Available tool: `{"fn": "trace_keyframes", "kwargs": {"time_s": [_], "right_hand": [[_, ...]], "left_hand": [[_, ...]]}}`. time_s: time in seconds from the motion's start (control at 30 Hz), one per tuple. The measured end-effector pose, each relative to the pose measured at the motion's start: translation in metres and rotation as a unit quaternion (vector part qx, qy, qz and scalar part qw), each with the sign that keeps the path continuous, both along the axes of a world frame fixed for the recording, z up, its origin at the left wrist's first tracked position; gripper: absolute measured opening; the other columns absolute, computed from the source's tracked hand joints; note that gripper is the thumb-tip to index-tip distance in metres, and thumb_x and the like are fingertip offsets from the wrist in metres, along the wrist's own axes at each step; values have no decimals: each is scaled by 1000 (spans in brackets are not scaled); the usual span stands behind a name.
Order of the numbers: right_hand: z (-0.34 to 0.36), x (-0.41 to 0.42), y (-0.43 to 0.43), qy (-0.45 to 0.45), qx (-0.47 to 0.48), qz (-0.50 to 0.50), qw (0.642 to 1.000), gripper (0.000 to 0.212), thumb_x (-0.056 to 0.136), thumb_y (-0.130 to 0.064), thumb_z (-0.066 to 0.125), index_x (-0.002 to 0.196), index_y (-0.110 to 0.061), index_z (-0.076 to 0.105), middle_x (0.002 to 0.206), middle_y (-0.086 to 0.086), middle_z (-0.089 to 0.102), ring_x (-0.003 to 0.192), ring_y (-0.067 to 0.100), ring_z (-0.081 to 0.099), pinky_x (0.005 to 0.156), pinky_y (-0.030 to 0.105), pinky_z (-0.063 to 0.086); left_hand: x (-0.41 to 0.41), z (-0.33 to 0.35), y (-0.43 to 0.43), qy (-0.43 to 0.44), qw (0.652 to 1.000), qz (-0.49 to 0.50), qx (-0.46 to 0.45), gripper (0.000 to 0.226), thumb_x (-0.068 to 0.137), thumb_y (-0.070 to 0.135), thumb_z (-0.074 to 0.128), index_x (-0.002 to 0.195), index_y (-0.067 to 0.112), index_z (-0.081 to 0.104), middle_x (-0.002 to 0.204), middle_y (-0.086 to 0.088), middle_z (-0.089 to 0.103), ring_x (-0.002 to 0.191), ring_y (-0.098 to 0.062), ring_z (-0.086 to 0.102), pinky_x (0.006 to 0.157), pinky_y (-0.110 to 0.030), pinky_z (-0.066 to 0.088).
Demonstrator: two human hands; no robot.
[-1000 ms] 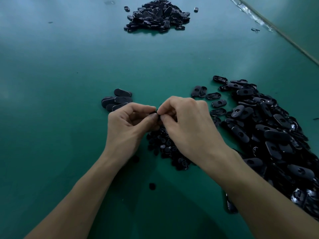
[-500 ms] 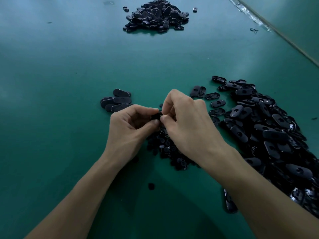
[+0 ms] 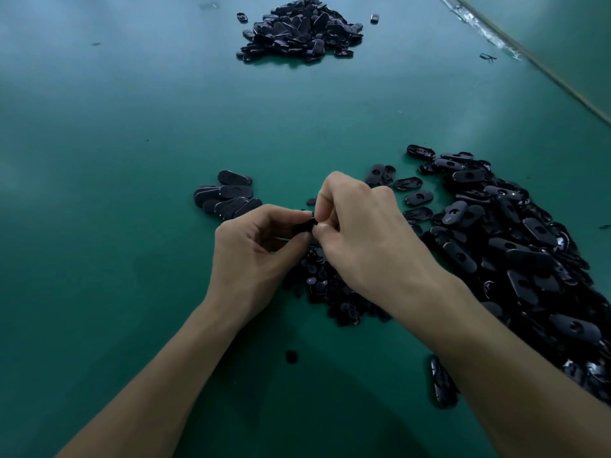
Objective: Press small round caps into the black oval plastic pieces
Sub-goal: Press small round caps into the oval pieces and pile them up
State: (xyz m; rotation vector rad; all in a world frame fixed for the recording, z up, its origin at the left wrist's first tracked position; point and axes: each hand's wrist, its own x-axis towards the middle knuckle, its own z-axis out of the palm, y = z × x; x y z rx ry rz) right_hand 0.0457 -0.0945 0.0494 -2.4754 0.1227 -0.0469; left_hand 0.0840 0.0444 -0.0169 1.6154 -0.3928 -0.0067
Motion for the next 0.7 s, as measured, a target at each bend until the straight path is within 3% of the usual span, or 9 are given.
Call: {"fn": "trace_keyframes", "kwargs": {"time_s": [0.17, 0.3, 0.4, 0.53, 0.7], "right_hand": [[-6, -1, 2, -10, 16, -21, 1000, 24, 92, -15, 62, 82, -27, 44, 91, 5, 58, 85, 24, 55, 66, 37, 48], [0, 2, -3, 2, 19, -12, 1000, 17, 91, -16, 60, 85, -26, 49, 92, 1, 60, 82, 16, 57, 65, 35, 50], [6, 3, -6, 12, 16, 9, 1000, 16, 91, -14, 58, 89, -26, 48, 94, 4, 59, 83, 20, 58, 69, 41, 53], [5, 3, -3, 11, 6, 10, 1000, 18, 91, -13, 58, 89, -26, 46, 95, 7, 58, 87, 26, 56, 73, 45, 53], [2, 3, -5, -11, 38, 7, 999, 22, 91, -12, 63, 84, -26, 48, 83, -5, 60, 85, 14, 54, 62, 26, 43]], "left_hand": [[-1, 0, 0, -14, 999, 10, 31, 21, 78, 12, 73, 91, 28, 72, 89, 10, 76, 79, -10, 73, 72, -28, 60], [-2, 0, 0, -11, 1000, 13, 17, 18, 80, 13, 73, 91, 27, 72, 89, 9, 76, 78, -10, 73, 70, -26, 59], [-2, 0, -1, -21, 1000, 6, 19, 21, 81, 12, 73, 91, 30, 72, 89, 11, 76, 77, -8, 73, 70, -23, 58], [-1, -1, -1, -23, 999, 4, 26, 23, 80, 13, 74, 90, 33, 72, 87, 11, 76, 76, -11, 73, 71, -32, 61], [3, -2, 1, 9, 999, -3, -31, 21, 80, 5, 74, 92, 22, 73, 85, 5, 77, 74, -10, 72, 71, -23, 57]]}}
